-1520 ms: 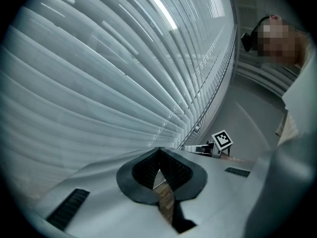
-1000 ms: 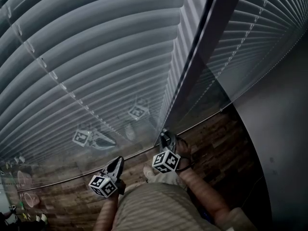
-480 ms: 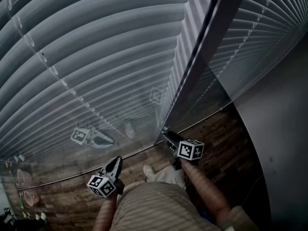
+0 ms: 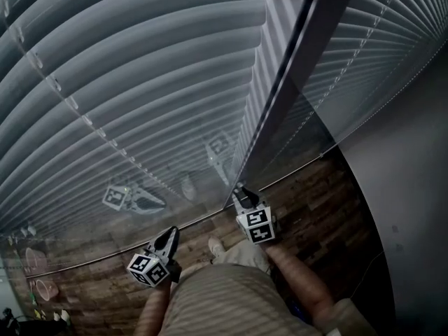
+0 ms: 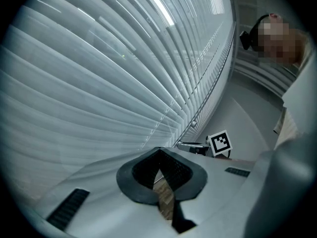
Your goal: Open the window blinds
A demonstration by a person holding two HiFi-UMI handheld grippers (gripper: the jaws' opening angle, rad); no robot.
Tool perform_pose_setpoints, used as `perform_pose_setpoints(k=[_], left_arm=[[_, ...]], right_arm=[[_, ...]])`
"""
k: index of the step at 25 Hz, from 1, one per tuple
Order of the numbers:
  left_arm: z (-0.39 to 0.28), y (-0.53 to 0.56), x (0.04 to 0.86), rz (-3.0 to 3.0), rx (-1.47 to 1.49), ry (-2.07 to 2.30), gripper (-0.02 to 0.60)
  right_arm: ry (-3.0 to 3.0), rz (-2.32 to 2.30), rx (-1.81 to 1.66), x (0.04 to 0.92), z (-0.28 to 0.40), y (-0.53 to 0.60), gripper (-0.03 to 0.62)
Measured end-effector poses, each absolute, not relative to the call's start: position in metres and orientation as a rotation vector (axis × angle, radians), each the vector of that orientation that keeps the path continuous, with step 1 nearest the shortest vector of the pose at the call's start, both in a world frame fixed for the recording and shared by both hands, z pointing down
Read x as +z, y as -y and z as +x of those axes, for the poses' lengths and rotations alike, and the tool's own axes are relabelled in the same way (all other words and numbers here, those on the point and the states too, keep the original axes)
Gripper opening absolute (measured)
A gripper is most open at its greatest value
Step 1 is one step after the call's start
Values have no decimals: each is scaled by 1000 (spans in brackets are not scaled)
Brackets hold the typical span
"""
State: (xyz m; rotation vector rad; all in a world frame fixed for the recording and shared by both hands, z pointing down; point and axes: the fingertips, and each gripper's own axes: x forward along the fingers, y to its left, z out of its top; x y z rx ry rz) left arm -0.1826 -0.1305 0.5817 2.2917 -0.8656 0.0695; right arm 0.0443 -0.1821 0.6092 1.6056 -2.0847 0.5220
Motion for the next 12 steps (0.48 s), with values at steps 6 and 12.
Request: perform_pose_setpoints(k=[6, 12], left_arm=[[-179, 129, 581, 2296, 71, 846, 11], [-179, 131, 582, 2295, 63, 845, 11]], right_arm=[[1753, 1487, 9, 605, 42, 183, 127], [1943, 1504, 199, 609, 39, 181, 145]])
